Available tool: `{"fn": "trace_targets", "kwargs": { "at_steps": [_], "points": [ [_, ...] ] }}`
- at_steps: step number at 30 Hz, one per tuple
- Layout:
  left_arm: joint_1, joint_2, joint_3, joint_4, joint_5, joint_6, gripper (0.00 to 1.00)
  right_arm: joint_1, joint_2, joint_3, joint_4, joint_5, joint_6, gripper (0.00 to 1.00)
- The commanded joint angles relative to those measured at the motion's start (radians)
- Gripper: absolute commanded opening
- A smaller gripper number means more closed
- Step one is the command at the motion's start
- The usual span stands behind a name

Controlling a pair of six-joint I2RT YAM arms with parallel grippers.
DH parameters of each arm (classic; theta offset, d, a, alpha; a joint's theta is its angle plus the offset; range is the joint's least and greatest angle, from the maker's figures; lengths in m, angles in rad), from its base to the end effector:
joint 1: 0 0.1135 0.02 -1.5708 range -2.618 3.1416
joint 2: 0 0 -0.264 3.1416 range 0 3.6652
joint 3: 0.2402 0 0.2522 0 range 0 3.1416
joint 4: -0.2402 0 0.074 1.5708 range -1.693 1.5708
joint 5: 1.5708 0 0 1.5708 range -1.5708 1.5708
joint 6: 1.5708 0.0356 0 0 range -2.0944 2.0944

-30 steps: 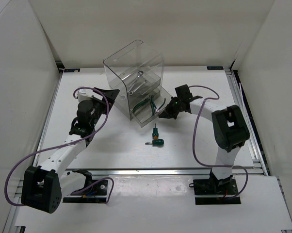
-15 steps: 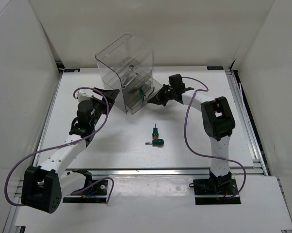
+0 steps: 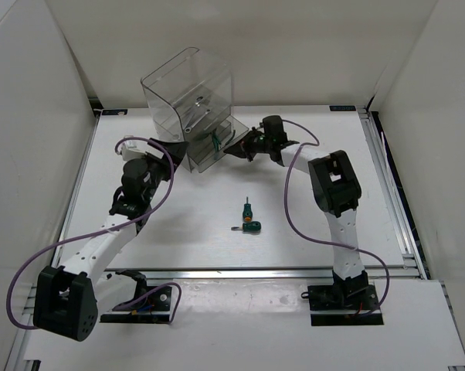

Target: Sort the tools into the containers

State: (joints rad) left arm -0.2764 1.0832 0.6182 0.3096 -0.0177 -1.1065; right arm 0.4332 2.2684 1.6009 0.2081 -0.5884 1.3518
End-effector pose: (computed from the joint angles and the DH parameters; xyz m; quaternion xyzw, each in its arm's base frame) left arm 0.2411 -0.0677 0.2736 -0.3116 0.6930 -0.4093 0.5050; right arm 0.4564 0.2329 0.1654 0.2233 0.7966 0.5477 0.1250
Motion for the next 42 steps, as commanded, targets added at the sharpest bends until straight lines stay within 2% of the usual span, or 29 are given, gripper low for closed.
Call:
{"fn": "trace_targets", "kwargs": {
  "at_steps": [1, 4, 5, 7, 10, 13, 14, 17, 18, 22, 23, 26, 27, 29, 30, 31, 32, 33, 34, 37, 40, 42],
  "points": [
    [0.009, -0.058, 0.092, 0.023, -0.096, 0.255, 0.99, -0.01, -0.078, -0.053, 0.122, 0.001, 0.02, 0.0],
    [0.009, -0.089, 0.146, -0.012, -0.244, 0.39, 0.99, -0.022, -0.133, -0.15, 0.132, 0.015, 0.02, 0.01],
    [0.009, -0.089, 0.172, -0.033, -0.34, 0.405, 0.96, -0.028, -0.142, -0.165, 0.131, 0.015, 0.017, 0.0],
    [0.009, -0.08, 0.207, -0.096, -0.419, 0.44, 0.91, -0.04, -0.17, -0.208, 0.125, 0.01, 0.004, 0.0],
    [0.017, -0.025, 0.281, -0.127, -0.578, 0.444, 0.77, -0.056, -0.207, -0.239, 0.087, -0.007, -0.023, 0.0],
    [0.064, 0.064, 0.353, -0.115, -0.585, 0.421, 0.67, -0.08, -0.239, -0.251, 0.038, -0.014, -0.057, 0.0],
    [0.112, 0.089, 0.37, -0.118, -0.585, 0.38, 0.47, -0.096, -0.231, -0.246, 0.027, -0.03, -0.066, 0.0],
    [0.234, 0.205, 0.463, -0.127, -0.541, 0.286, 0.1, -0.129, -0.234, -0.231, -0.018, -0.044, -0.094, 0.0],
    [0.262, 0.236, 0.518, -0.126, -0.525, 0.26, 0.1, -0.139, -0.237, -0.222, -0.033, -0.041, -0.109, 0.0],
    [0.381, 0.413, 0.572, 0.012, -0.294, 0.173, 0.1, -0.157, -0.213, -0.162, -0.102, -0.033, -0.149, 0.0],
    [0.396, 0.438, 0.552, 0.167, -0.248, 0.146, 0.1, -0.157, -0.189, -0.127, -0.119, -0.043, -0.158, 0.0],
    [0.466, 0.579, 0.554, 0.419, -0.052, 0.067, 0.1, -0.163, -0.146, -0.067, -0.131, -0.076, -0.168, 0.0],
    [0.509, 0.628, 0.575, 0.463, 0.09, 0.044, 0.14, -0.169, -0.139, -0.056, -0.13, -0.082, -0.168, 0.0],
    [0.555, 0.806, 0.708, 0.541, 0.238, -0.062, 0.17, -0.172, -0.115, -0.03, -0.13, -0.094, -0.168, 0.0],
    [0.589, 0.873, 0.768, 0.568, 0.369, -0.109, 0.17, -0.175, -0.103, -0.022, -0.128, -0.099, -0.168, 0.0],
    [0.595, 0.947, 0.89, 0.604, 0.425, -0.16, 0.15, -0.182, -0.096, -0.018, -0.127, -0.105, -0.164, 0.0],
    [0.602, 1.087, 0.958, 0.652, 0.465, -0.203, 0.13, -0.185, -0.09, -0.01, -0.125, -0.106, -0.164, 0.0],
    [0.602, 1.147, 1.013, 0.766, 0.475, -0.237, 0.13, -0.188, -0.078, 0.007, -0.125, -0.114, -0.164, 0.01],
    [0.589, 1.162, 0.996, 0.804, 0.44, -0.242, 0.13, -0.201, -0.069, 0.013, -0.127, -0.116, -0.161, 0.01],
    [0.571, 1.193, 1.028, 0.735, 0.429, -0.158, 0.13, -0.208, -0.038, 0.037, -0.113, -0.133, -0.155, 0.01],
    [0.571, 1.291, 1.148, 0.674, 0.582, -0.154, 0.1, -0.2, -0.01, 0.05, -0.087, -0.142, -0.149, 0.01],
    [0.568, 1.304, 1.163, 0.68, 0.588, -0.145, 0.1, -0.2, 0.005, 0.06, -0.078, -0.145, -0.146, 0.01]
  ]
}}
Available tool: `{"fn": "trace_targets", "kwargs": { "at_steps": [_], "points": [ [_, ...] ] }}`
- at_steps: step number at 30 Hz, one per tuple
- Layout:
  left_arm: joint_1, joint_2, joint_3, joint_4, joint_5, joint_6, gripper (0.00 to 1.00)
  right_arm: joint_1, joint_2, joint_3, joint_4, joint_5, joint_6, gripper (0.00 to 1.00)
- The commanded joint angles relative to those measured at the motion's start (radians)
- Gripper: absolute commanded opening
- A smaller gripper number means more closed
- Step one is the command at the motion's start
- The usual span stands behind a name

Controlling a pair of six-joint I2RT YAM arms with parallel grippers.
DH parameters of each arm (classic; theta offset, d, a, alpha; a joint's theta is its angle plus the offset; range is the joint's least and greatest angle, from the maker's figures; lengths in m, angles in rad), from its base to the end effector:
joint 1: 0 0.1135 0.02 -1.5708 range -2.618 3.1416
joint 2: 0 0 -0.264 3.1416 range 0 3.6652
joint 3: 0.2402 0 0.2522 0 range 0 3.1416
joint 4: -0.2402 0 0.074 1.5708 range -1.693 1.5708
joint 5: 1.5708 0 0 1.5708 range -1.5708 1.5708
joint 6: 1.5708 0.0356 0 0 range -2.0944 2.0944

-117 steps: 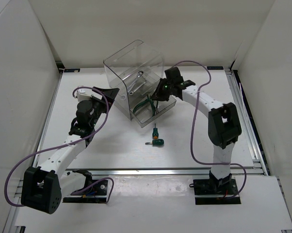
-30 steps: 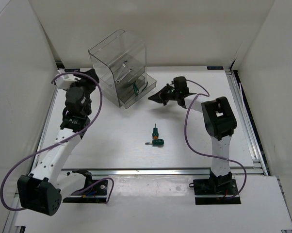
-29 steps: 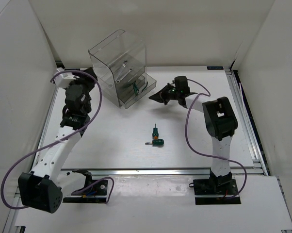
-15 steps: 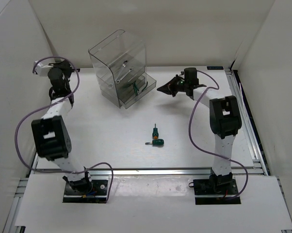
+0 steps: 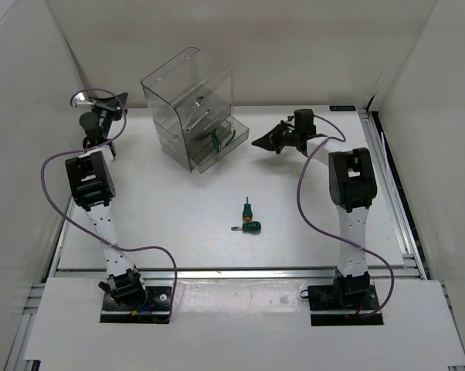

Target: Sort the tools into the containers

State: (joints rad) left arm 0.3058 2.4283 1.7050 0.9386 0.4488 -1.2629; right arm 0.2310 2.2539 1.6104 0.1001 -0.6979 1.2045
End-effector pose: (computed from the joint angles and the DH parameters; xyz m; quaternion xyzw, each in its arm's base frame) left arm 0.5259 0.1498 0.1918 -0.3091 0.5552 -0.4736 0.6099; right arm 0.4866 0.1380 0.1669 0.2343 0.8020 0.5280 0.1520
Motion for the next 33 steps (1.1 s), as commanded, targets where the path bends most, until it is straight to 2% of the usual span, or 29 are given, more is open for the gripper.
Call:
{"fn": "trace_targets", "kwargs": {
  "at_steps": [1, 5, 14, 22, 33],
  "points": [
    [-0.014, -0.038, 0.081, 0.034, 0.119, 0.023, 0.1, 0.002, 0.022, 0.054, 0.03, -0.038, -0.002, 0.01],
    [-0.033, 0.038, 0.227, -0.102, 0.187, 0.085, 0.1, 0.002, 0.047, 0.063, 0.024, -0.051, -0.017, 0.01],
    [-0.085, 0.191, 0.281, -0.126, 0.257, 0.057, 0.1, 0.027, 0.087, 0.135, -0.007, -0.068, -0.02, 0.01],
    [-0.116, 0.36, 0.455, -0.147, 0.358, -0.027, 0.1, 0.045, 0.118, 0.175, -0.002, -0.089, -0.008, 0.03],
    [-0.172, 0.394, 0.452, -0.064, 0.416, -0.118, 0.12, 0.079, 0.228, 0.307, 0.007, -0.094, 0.056, 0.03]
  ]
}}
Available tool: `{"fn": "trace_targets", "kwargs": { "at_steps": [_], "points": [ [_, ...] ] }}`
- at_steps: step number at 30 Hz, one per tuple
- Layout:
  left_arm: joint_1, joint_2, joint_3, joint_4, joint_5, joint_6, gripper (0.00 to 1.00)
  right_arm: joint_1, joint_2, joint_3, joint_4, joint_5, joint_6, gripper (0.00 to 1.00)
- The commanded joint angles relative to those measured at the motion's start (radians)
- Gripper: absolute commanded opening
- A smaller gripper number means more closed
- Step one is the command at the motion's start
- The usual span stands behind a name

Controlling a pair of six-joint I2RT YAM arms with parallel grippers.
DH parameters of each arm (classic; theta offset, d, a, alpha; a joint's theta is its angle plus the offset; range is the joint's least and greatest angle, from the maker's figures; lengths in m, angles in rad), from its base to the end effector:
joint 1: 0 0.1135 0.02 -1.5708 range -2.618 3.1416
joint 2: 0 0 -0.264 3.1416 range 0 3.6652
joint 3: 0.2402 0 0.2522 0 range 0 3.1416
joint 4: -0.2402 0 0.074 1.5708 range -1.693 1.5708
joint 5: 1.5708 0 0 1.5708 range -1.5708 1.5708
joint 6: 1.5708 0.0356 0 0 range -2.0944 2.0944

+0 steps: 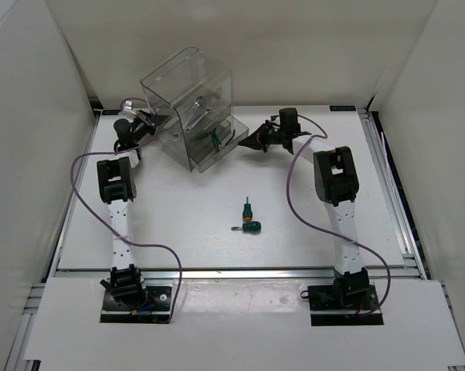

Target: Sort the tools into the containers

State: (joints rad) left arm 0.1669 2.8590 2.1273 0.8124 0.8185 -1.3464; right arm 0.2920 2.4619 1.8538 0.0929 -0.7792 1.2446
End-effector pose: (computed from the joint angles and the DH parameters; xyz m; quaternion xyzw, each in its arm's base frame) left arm 0.5899 0.0730 0.0760 -0.2143 0.6531 -0.5993 0.4104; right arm 0.5167 0.1814 0.1398 0.1964 0.7979 0.5597 0.1070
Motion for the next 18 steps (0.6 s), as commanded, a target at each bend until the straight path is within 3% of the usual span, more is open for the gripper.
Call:
{"fn": "trace_targets", "kwargs": {
  "at_steps": [1, 18],
  "points": [
    [-0.035, -0.043, 0.023, 0.062, 0.05, -0.034, 0.12, 0.021, 0.022, 0.07, 0.014, -0.011, 0.022, 0.03],
    [-0.136, -0.233, -0.308, 0.182, 0.176, -0.066, 0.11, 0.061, 0.071, 0.142, 0.123, -0.061, 0.099, 0.04]
  ]
}}
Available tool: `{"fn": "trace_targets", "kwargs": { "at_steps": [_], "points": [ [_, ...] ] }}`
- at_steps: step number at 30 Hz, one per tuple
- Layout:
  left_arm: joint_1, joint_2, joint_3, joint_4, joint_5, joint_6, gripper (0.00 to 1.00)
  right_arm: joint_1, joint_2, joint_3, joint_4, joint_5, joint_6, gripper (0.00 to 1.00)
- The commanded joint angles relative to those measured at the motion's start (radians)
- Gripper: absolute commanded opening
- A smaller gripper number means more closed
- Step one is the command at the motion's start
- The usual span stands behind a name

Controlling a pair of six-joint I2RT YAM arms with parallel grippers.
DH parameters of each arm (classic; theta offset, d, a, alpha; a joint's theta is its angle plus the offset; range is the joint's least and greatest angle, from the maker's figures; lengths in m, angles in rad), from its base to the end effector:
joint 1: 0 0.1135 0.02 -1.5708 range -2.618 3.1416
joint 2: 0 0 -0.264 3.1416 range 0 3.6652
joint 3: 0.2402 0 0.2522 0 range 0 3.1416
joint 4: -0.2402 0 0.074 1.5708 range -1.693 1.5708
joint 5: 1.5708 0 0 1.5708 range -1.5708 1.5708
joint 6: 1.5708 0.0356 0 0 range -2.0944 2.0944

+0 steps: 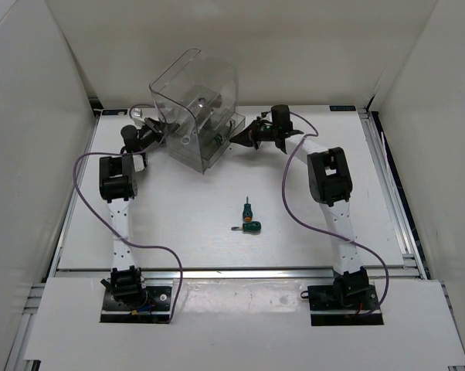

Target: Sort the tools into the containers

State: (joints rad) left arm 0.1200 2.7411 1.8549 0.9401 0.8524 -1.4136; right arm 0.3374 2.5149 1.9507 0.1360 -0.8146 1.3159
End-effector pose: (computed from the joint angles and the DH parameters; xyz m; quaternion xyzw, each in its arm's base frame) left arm 0.5609 0.0406 0.0699 -0.2184 0.6592 -0.6252 0.3561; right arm 0.5222 0.2106 0.1472 0.1739 0.7824 0.5910 0.0912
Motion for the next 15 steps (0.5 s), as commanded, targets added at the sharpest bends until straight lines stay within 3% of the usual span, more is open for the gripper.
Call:
{"fn": "trace_targets", "kwargs": {
  "at_steps": [1, 9, 15],
  "points": [
    [-0.104, -0.13, -0.045, 0.052, 0.146, 0.001, 0.11, 0.015, 0.019, 0.05, 0.088, -0.026, 0.034, 0.04],
    [-0.203, -0.201, -0.141, 0.06, 0.166, -0.007, 0.11, 0.018, 0.061, 0.077, 0.154, -0.063, 0.112, 0.04],
    [-0.207, -0.256, -0.24, 0.109, 0.191, -0.053, 0.11, 0.009, -0.02, -0.073, 0.218, -0.095, 0.098, 0.06]
  ]
}}
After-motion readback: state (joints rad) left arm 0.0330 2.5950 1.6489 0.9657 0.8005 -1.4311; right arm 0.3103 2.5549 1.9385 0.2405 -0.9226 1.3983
